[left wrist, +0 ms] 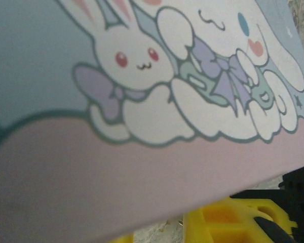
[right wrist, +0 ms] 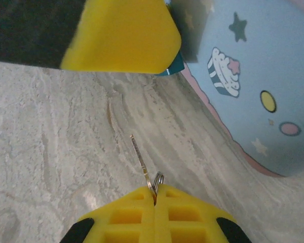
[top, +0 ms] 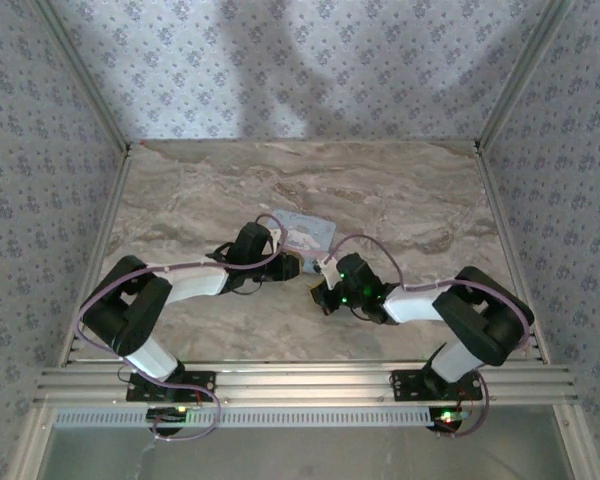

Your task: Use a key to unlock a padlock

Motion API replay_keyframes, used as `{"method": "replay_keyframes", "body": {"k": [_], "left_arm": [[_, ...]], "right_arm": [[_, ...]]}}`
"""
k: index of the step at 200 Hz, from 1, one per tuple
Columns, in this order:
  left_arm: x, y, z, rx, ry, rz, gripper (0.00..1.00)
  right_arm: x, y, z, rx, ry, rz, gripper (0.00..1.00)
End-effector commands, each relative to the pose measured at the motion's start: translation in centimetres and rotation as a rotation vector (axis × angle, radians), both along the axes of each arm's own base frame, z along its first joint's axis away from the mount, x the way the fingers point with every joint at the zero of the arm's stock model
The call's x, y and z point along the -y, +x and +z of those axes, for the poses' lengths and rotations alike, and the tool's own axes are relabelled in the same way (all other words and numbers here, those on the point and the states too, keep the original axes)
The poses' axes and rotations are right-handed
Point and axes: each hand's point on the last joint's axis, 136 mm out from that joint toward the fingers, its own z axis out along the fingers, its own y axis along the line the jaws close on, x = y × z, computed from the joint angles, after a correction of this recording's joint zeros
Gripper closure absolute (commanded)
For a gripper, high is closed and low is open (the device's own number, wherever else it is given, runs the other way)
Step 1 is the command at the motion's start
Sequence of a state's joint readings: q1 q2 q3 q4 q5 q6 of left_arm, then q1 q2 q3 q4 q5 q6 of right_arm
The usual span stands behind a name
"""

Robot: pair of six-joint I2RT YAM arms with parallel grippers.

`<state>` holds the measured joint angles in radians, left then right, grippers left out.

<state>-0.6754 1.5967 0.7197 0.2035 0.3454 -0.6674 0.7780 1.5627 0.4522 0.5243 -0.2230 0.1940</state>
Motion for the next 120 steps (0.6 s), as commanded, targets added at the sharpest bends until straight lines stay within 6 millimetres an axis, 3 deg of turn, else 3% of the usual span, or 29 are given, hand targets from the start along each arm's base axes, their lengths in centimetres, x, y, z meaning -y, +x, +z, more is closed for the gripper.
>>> {"method": "replay_keyframes", "body": {"k": [1, 120], "left_arm": [[1.1, 0.4, 2.6, 0.041, -0.056, -0.018, 0.75], [1.1, 0.4, 2.7, 0.041, -0.052, -0.027, 0.76]], "right_arm": [[-0.5, 1.2, 0.6, 0.047, 0.032, -0.037, 1.0], [-0.3, 3.2, 0.9, 0.085, 0.034, -0.084, 1.0]]}}
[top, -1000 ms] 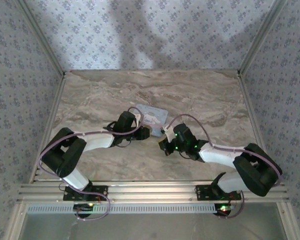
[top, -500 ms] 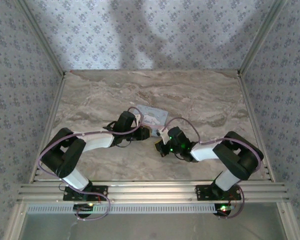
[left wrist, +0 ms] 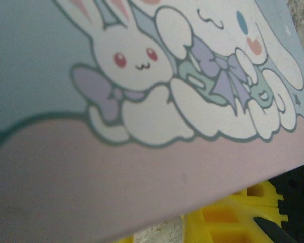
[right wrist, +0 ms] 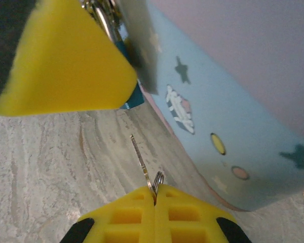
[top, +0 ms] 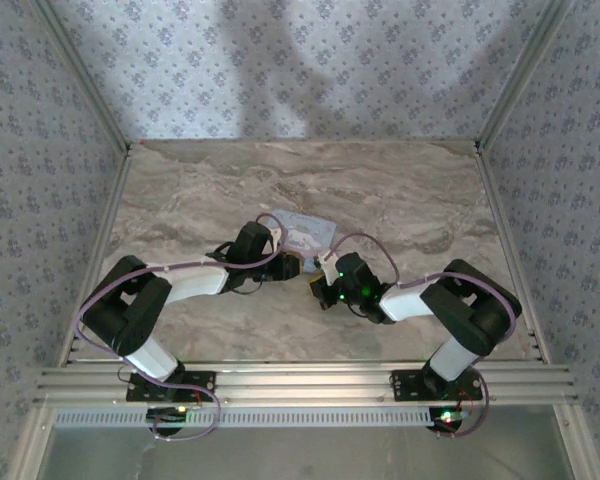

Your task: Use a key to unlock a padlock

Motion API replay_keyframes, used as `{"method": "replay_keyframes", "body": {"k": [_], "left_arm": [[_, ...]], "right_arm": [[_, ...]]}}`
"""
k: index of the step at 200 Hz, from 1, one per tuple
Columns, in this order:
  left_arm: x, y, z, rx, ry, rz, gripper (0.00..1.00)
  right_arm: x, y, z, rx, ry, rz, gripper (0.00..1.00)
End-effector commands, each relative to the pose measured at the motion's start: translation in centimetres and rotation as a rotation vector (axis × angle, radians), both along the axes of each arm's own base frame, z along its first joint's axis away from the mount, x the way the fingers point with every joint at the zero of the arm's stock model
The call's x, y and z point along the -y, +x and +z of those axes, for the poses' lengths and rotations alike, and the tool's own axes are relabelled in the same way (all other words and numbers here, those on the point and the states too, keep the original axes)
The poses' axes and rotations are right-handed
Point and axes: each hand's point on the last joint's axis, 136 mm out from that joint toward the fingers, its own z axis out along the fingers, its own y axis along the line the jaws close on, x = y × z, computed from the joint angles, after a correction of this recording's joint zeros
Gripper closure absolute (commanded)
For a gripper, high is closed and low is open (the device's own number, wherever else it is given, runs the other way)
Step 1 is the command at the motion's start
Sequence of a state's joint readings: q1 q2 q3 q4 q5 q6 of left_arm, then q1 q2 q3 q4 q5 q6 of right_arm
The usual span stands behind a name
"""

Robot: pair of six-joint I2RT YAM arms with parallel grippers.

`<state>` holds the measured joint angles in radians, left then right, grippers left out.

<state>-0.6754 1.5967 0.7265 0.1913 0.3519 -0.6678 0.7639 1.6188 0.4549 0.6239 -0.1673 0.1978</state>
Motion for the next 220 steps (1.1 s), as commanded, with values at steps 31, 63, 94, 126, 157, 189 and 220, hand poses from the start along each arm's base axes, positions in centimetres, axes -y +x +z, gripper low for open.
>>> {"method": "replay_keyframes", "body": {"k": [31, 63, 94, 126, 157, 189, 220], "left_arm": [[1.11, 0.46, 2.67, 0.047, -0.051, -0.023, 0.76], [1.15, 0.5, 2.74, 0.046, -0.053, -0.023, 0.76], [1.12, 0.48, 2.59, 0.042, -0.049, -0.023, 0.76], [1.16, 0.48, 2.58, 0.041, -0.05, -0.024, 0.76], [1.15, 0.52, 2.54, 0.041, -0.048, -0.023, 0.76], [1.17, 0.44, 2.49, 0.038, -0.049, -0.024, 0.76], [1.23, 0.4, 2.53, 0.035, -0.054, -0.024, 0.76]], "right_arm": [[-0.64, 1.53, 1.15, 0.038, 0.031, -0.019, 1.0], [-0.94, 1.69, 1.04, 0.034, 0.032, -0.01, 1.0], [-1.25, 1.74, 1.11, 0.034, 0.041, -0.002, 1.0], [-1.35, 1.91, 1.24, 0.037, 0.047, -0.004, 1.0], [-1.32, 1.97, 1.32, 0.036, 0.056, -0.005, 1.0], [-1.28, 1.88, 1.26, 0.036, 0.064, -0.005, 1.0], [-1.34, 1.9, 1.5, 0.041, 0.084, -0.008, 1.0]]}}
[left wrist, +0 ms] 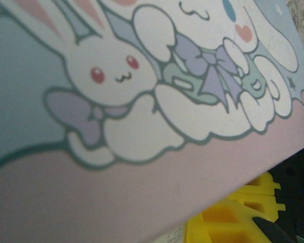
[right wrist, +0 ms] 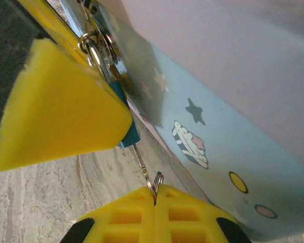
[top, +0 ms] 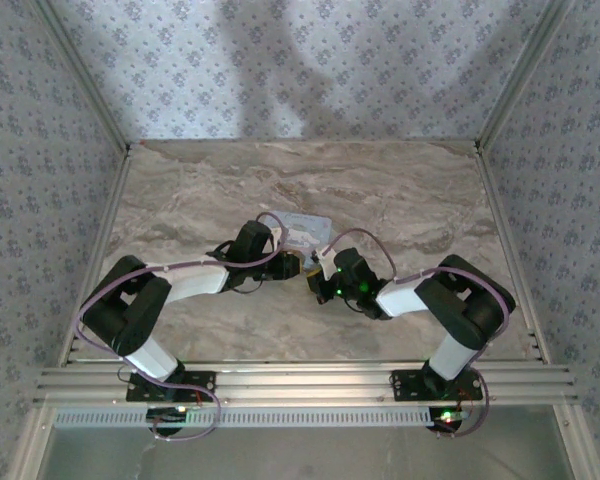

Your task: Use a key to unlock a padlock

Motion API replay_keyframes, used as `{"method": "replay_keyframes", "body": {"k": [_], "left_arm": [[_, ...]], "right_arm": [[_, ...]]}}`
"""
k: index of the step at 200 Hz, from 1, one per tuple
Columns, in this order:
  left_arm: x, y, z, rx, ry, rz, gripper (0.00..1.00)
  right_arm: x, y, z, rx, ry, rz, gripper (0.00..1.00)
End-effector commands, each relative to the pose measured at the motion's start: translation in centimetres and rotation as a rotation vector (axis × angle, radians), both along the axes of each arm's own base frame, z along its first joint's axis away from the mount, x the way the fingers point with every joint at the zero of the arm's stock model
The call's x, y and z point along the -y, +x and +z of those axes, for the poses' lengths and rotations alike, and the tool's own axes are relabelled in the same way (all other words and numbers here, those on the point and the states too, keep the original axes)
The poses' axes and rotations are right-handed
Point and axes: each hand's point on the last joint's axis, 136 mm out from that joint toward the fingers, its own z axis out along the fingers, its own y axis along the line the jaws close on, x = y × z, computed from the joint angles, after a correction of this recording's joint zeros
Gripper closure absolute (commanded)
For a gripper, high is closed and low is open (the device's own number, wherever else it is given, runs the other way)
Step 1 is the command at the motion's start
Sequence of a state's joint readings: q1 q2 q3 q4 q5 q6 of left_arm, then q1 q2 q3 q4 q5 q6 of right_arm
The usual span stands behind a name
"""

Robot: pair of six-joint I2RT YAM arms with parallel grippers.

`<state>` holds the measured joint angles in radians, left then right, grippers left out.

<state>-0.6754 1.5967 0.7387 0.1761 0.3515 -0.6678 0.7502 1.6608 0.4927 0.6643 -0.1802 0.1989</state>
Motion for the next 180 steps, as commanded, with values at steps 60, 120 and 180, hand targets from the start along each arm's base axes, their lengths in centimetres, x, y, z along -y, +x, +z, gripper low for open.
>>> {"method": "replay_keyframes", "body": {"k": [60, 120, 180], "left_arm": [[1.3, 0.2, 2.5, 0.033, -0.064, -0.026, 0.76], [1.4, 0.2, 2.7, 0.033, -0.072, -0.027, 0.76], [1.5, 0.2, 3.0, 0.03, -0.078, -0.031, 0.76]], "right_arm": [[-0.8, 0.8, 1.6, 0.037, 0.089, -0.005, 1.0], [-0.9, 0.9, 1.7, 0.037, 0.111, -0.001, 1.0], [-0.5, 0.5, 1.5, 0.035, 0.11, 0.0, 1.0]]}}
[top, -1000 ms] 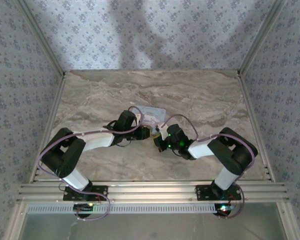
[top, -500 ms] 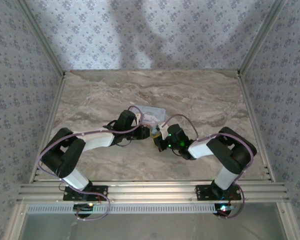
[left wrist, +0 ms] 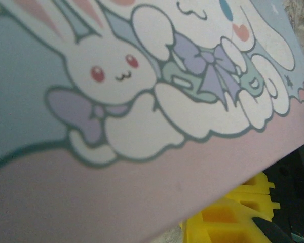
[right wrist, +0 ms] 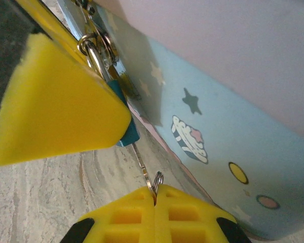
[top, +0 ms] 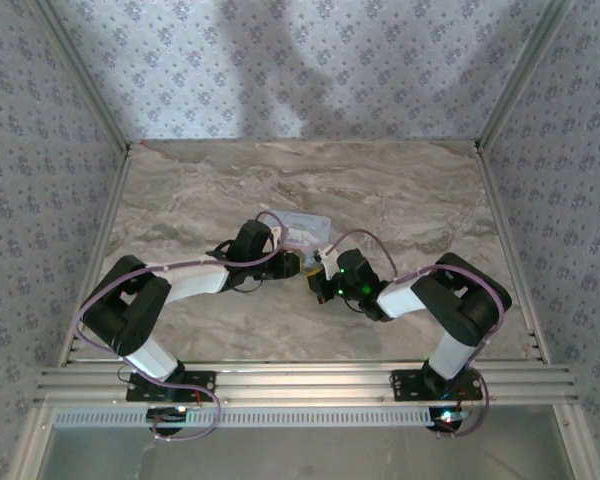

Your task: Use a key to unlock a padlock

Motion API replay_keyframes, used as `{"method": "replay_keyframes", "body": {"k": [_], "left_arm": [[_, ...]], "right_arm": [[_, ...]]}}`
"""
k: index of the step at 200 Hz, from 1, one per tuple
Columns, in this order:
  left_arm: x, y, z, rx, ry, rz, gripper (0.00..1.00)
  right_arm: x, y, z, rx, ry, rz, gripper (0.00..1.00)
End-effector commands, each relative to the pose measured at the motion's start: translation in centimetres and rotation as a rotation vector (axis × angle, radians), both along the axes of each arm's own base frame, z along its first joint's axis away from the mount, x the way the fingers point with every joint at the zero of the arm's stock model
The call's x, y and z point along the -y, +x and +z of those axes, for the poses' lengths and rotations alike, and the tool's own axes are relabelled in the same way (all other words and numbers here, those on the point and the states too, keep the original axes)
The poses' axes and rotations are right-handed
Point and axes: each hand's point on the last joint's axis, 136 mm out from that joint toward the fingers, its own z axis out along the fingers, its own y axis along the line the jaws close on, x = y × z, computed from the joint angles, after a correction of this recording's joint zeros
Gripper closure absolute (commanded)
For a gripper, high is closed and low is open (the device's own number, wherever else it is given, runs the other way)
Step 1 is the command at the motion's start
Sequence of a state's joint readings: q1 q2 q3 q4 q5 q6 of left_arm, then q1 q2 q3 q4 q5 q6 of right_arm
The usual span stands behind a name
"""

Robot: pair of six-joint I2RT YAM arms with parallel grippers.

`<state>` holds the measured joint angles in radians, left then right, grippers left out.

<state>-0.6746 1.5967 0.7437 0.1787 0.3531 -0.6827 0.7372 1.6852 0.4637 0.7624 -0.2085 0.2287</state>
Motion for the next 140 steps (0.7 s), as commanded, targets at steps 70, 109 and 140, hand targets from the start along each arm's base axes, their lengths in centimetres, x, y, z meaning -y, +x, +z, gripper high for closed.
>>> {"method": "replay_keyframes", "body": {"k": [70, 109, 140], "left_arm": [[1.4, 0.2, 2.8, 0.031, -0.066, -0.034, 0.76], [1.6, 0.1, 2.9, 0.029, -0.069, -0.044, 0.76], [1.6, 0.0, 3.0, 0.028, -0.07, -0.053, 0.76]], "right_arm": [[0.0, -0.3, 0.5, 0.02, 0.046, 0.009, 1.0], [-0.1, 0.1, 1.0, 0.033, 0.058, -0.002, 1.0], [-0.3, 0.7, 1.7, 0.051, 0.073, -0.007, 1.0]]}}
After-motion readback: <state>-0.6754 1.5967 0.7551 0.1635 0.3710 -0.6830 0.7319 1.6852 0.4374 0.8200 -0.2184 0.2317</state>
